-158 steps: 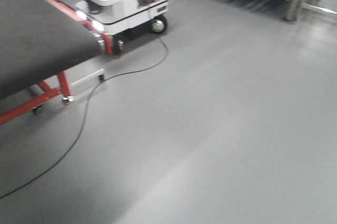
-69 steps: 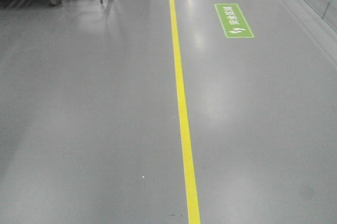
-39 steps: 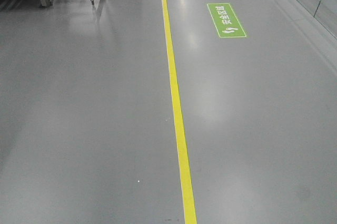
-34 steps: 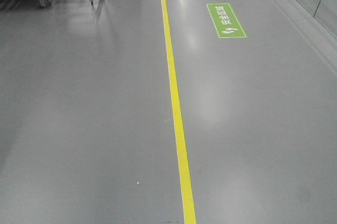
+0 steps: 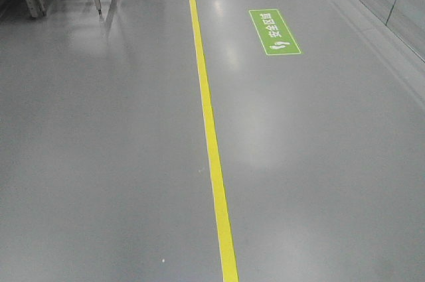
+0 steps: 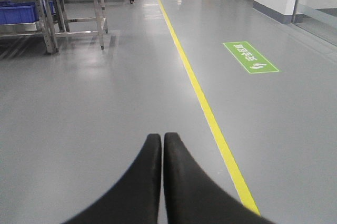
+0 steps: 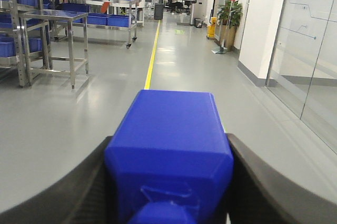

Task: Pour parts from conveyor to right shelf

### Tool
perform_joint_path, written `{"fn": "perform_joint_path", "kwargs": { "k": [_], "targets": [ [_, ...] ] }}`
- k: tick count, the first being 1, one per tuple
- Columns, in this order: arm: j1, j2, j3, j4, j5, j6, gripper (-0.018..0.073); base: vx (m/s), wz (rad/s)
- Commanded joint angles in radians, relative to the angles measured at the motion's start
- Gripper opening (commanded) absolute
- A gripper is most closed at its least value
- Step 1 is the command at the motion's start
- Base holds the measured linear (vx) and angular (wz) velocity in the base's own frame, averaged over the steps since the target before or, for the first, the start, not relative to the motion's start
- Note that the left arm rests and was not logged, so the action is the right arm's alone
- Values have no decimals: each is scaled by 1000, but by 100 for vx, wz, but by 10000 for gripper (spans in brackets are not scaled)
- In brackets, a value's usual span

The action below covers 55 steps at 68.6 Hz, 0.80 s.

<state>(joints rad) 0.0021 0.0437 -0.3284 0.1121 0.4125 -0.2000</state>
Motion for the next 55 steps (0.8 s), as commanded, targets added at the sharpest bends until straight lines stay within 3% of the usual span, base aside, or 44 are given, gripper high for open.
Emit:
{"fn": "perform_joint_path", "kwargs": {
  "k": [1, 55],
  "targets": [
    [-4, 12, -27, -1, -82, -3, -6, 38, 0],
    [-4, 12, -27, -1, -82, 0, -6, 54, 7]
  ]
}}
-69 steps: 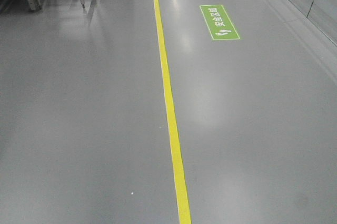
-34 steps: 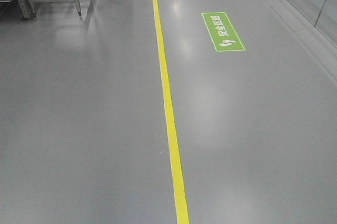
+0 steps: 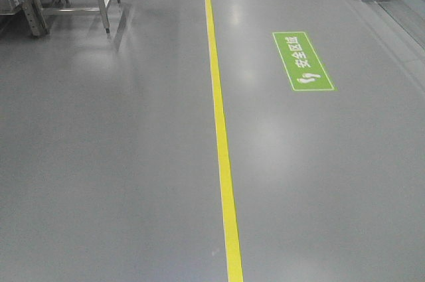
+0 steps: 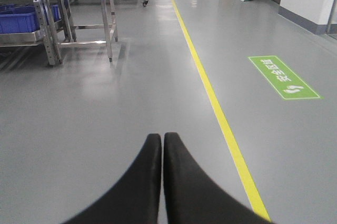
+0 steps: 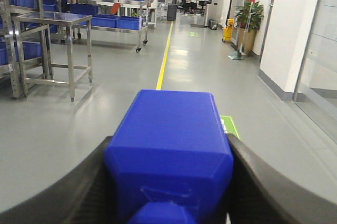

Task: Pour parts from conveyor to right shelf

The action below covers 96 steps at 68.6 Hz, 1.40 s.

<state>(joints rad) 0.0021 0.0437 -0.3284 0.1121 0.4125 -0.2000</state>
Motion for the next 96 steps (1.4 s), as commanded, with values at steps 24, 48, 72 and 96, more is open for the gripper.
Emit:
{"fn": "perform_joint_path", "kwargs": {
  "k": [24, 48, 72, 96],
  "targets": [
    [-4, 12, -27, -1, -82, 0, -6, 69, 7],
    [-4, 12, -27, -1, -82, 0, -6, 79, 4],
    [-4, 12, -27, -1, -82, 0, -6, 84, 4],
    [-4, 12, -27, -1, -82, 0, -6, 93, 5]
  ]
}}
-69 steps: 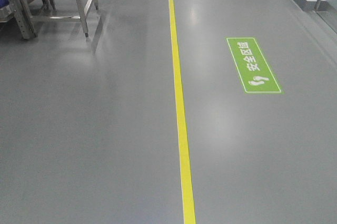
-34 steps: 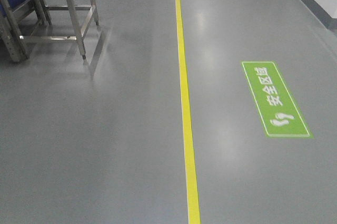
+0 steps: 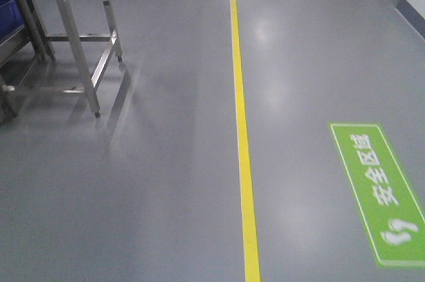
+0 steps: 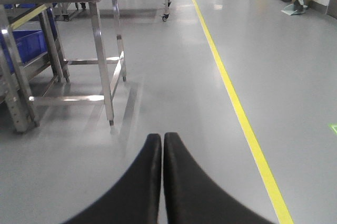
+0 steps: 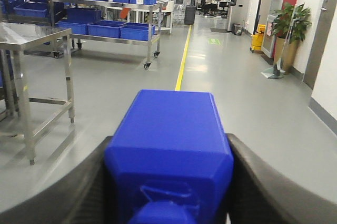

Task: Pour parts from conveyor to right shelf

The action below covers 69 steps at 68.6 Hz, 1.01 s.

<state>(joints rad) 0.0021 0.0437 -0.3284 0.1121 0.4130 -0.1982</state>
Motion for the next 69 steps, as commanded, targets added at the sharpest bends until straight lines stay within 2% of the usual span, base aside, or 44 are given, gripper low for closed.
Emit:
{"fn": "perform_joint_path", "kwargs": {
  "k": [1, 33, 69],
  "targets": [
    [-4, 12, -27, -1, -82, -2, -6, 98, 4],
    [-4, 12, -27, -1, -82, -1, -6, 99, 0],
    [-4, 12, -27, -1, -83, -1, -6, 97, -15]
  ]
}}
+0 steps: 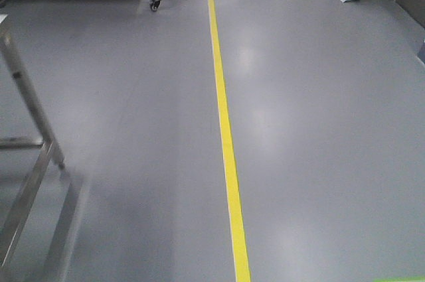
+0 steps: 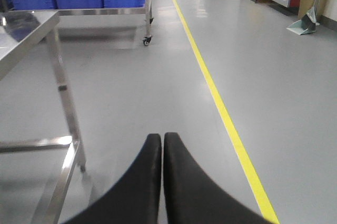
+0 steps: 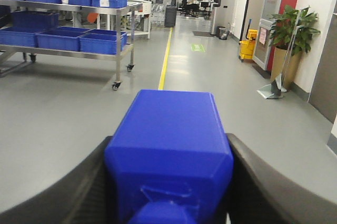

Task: Pour parts from conveyor to right shelf

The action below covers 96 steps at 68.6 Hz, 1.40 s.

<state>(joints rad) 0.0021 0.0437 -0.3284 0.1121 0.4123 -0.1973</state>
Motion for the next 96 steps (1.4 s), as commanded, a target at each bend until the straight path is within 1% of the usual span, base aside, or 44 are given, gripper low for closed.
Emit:
{"fn": "perform_joint_path", "kwargs": {
  "k": [1, 48, 96],
  "targets": [
    [-4, 12, -27, -1, -82, -2, -6, 96, -15],
    [-4, 12, -27, -1, -82, -2, -6, 87, 1],
    [-4, 12, -27, -1, -82, -2, -6, 76, -2]
  ]
}}
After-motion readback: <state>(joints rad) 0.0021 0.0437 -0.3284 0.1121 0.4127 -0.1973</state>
